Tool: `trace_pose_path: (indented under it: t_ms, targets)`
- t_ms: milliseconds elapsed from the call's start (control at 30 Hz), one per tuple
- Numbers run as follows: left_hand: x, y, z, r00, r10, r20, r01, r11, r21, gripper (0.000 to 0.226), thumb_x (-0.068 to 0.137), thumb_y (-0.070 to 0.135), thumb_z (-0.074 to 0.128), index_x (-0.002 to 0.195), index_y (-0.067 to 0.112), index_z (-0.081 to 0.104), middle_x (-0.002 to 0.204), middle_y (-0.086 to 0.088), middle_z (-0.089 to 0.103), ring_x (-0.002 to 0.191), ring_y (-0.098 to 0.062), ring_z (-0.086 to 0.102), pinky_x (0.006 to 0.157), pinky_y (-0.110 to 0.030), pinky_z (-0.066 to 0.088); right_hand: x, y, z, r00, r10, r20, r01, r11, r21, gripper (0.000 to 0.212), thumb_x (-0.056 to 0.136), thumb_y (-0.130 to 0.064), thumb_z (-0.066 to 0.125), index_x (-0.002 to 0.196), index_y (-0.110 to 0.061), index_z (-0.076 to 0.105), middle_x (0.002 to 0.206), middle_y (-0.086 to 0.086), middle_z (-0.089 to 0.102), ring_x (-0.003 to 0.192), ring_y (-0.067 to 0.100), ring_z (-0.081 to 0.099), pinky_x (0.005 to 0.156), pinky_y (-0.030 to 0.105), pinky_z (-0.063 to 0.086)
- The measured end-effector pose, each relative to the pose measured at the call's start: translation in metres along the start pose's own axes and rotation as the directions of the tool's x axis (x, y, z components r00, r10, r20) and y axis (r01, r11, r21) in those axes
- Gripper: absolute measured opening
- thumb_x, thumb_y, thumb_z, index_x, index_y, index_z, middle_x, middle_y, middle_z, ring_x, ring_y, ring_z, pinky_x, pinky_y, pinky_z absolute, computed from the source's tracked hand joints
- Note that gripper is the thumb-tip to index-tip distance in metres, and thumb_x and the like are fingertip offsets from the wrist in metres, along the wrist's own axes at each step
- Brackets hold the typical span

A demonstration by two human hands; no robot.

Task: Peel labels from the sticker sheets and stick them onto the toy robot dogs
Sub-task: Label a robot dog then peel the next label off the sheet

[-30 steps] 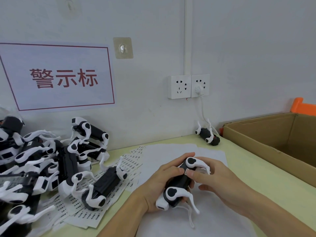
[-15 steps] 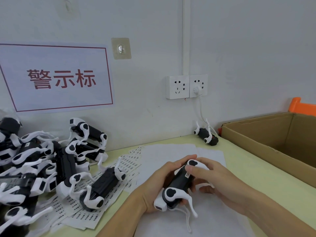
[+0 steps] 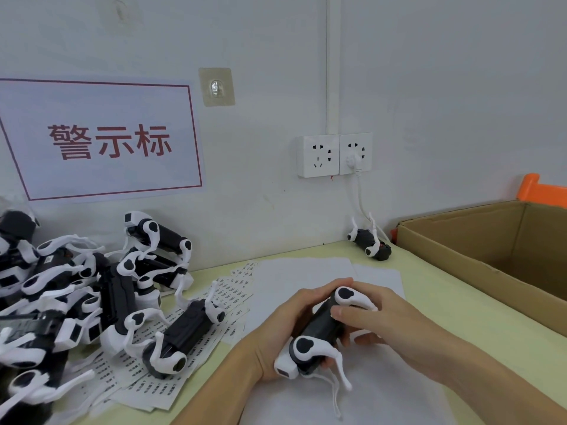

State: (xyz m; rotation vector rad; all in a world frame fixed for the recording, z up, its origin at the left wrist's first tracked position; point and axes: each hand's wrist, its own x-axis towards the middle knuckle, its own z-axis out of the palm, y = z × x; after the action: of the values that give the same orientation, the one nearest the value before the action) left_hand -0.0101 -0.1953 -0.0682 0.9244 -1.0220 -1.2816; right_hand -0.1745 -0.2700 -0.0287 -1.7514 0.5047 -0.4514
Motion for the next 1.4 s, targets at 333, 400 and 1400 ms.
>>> trace_pose_path:
  t_ms: [333,400,1400]
  targets:
    - [0.006,0.005,-0.003,0.995,-0.07,0.065,0.08,0.983,-0.163,0.055,0.083,0.034,0.068,0.137,0.044,0.058,0.139,-0.012,0.059,0.098,-0.031,0.069,0.081,-0.04,0.057,0.009,0.012,-0.013,0.999,-0.006,-0.036,0.011,0.988,0.152,0.037,0.07,-0.018,0.088,0.104,-0.014,0.074,0.102,0.018,0.072,0.081,0.024,0.068,0.073,0.027,0.053]
    - [0.003,0.005,-0.007,0.993,-0.072,0.098,0.092,0.972,-0.218,0.056,0.085,0.038,0.067,0.139,0.049,0.054,0.13,-0.017,0.061,0.087,-0.035,0.067,0.077,-0.041,0.054,0.01,0.013,-0.018,0.997,0.006,-0.072,0.012,0.967,0.254,0.042,0.065,-0.018,0.086,0.105,-0.014,0.075,0.105,0.014,0.074,0.091,0.027,0.073,0.074,0.026,0.057]
    - [0.0,0.005,-0.011,0.961,0.051,-0.271,-0.1,0.98,-0.17,0.046,0.054,0.017,0.076,0.099,0.014,0.065,0.097,-0.016,0.061,0.066,-0.027,0.057,0.066,-0.039,0.051,0.024,0.041,-0.017,0.98,0.001,-0.197,0.026,0.99,0.136,0.028,0.072,-0.023,0.067,0.098,-0.033,0.069,0.105,-0.001,0.071,0.085,0.021,0.07,0.071,0.038,0.05]
